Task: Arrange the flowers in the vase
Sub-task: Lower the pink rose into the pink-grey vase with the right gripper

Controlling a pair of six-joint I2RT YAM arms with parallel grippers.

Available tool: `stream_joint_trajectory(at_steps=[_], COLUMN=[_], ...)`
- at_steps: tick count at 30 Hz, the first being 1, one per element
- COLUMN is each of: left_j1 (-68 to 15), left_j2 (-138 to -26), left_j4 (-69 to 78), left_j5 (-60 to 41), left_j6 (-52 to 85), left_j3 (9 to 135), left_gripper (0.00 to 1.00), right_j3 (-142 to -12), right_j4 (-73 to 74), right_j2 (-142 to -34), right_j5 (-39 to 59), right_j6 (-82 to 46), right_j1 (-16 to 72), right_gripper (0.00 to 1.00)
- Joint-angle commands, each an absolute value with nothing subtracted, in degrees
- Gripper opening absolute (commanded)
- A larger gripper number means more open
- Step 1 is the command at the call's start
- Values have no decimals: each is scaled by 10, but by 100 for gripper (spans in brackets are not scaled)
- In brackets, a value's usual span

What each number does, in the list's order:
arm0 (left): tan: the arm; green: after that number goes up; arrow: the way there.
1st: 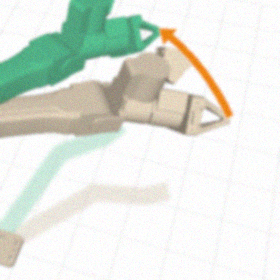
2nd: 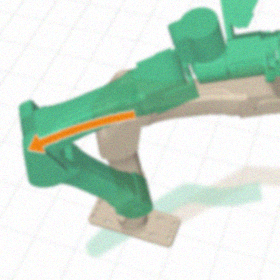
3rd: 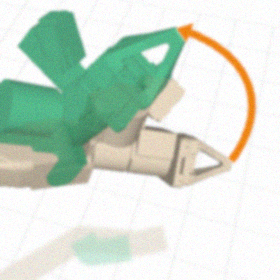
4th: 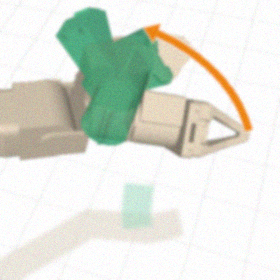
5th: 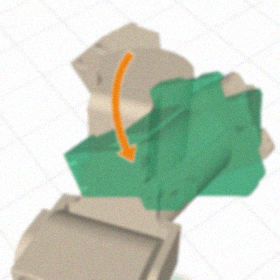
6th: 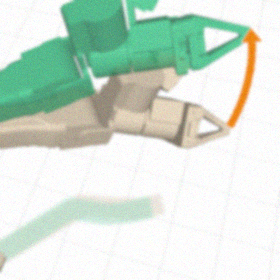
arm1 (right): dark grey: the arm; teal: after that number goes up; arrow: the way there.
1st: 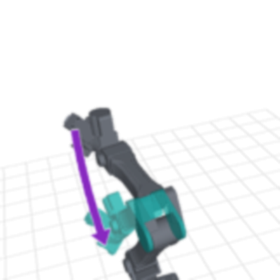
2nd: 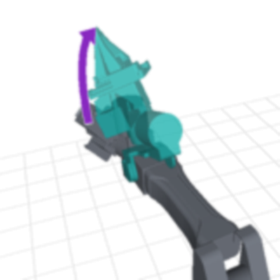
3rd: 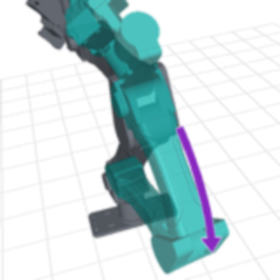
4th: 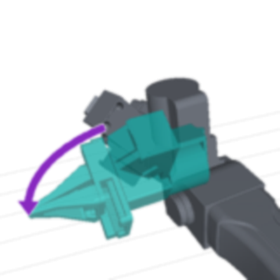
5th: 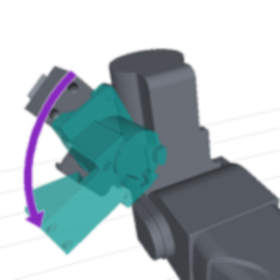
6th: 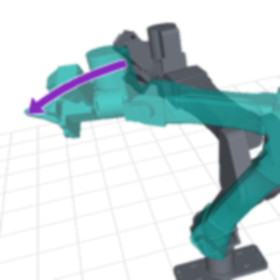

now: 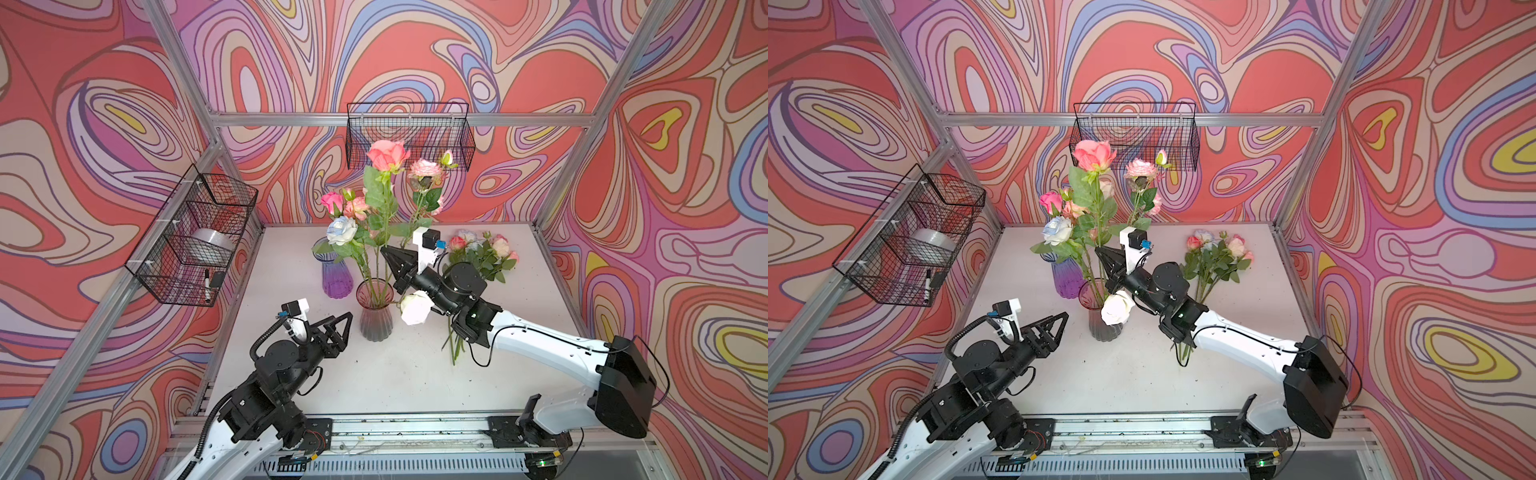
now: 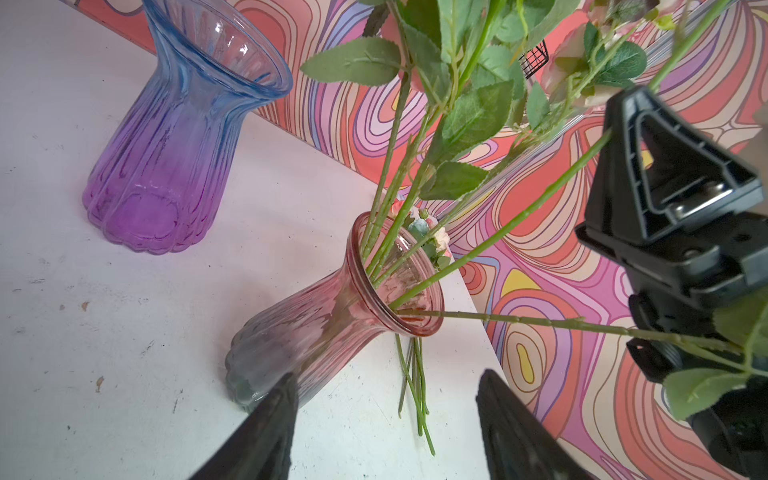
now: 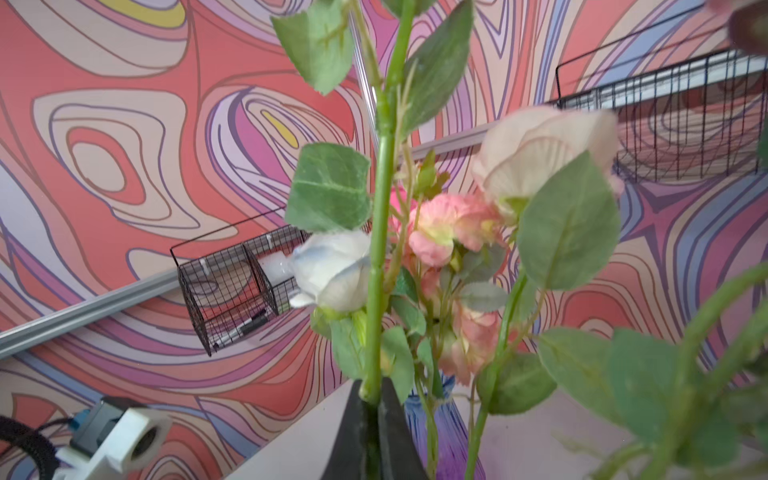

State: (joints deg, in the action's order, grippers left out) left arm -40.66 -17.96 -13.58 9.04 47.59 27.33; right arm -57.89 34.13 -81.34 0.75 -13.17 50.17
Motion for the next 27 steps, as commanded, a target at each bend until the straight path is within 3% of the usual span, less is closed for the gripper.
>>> stream_joint_trajectory(at_steps=[1, 3, 8, 27], left_j1=[-406, -406, -406, -406], left_j2=[-172, -172, -188, -284], left_j4=[-133, -129, -117, -198], left_j5=[97, 97, 90, 63], left_j6=[482, 487, 488, 459], left_j3=[267, 262, 265, 326], left_gripper=[69, 69, 69, 66], right_j3=[-553, -552, -588, -617], right_j4=[305, 295, 242, 37], right_j2=[-786, -780, -787, -689], right_j5=[-23, -35, -52, -131], right_j6=[-115, -115, -99, -146], right_j1=[505, 505, 506, 515], right_gripper=[16, 25, 33, 40])
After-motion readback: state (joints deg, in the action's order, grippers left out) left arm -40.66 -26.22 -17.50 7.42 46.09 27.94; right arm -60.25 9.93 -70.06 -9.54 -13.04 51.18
